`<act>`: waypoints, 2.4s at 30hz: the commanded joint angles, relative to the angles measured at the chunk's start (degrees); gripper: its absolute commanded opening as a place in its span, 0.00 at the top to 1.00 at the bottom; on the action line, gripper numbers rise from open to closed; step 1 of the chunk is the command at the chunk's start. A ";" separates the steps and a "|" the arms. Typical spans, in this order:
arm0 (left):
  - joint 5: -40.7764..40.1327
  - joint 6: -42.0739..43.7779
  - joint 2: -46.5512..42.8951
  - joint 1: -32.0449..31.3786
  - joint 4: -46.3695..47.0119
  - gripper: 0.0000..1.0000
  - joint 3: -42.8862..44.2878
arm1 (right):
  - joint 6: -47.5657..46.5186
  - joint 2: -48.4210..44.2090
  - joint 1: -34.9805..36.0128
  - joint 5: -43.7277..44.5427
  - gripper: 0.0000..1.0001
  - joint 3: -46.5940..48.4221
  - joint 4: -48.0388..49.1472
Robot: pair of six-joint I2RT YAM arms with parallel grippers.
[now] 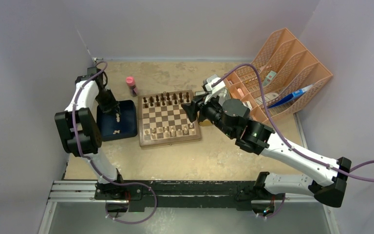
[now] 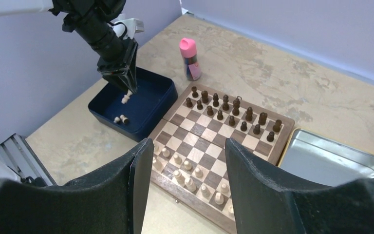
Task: Set up the chess pieces on the board
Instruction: Pick up the chess piece from the storage box, then place the chess piece on the chessboard.
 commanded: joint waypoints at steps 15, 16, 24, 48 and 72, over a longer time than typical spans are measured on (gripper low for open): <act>33.13 -11.29 -13.98 0.84 2.79 0.96 -7.88 | -28.46 3.23 0.28 -4.30 0.38 -3.54 14.54; 35.98 -11.57 -14.25 0.84 3.82 0.95 -9.16 | -30.32 3.08 0.28 -5.37 0.38 -4.47 16.55; 47.17 -18.14 -15.59 -5.02 8.87 0.96 -13.04 | -41.83 4.67 1.53 -17.03 0.42 -13.28 30.93; 60.63 -30.91 -25.53 -10.21 14.78 0.96 -23.71 | -62.46 19.68 8.03 -26.17 0.52 -16.40 46.01; 63.29 -31.08 -29.83 -10.66 10.05 0.96 -24.42 | -63.15 23.11 8.71 -17.06 0.60 -17.41 52.07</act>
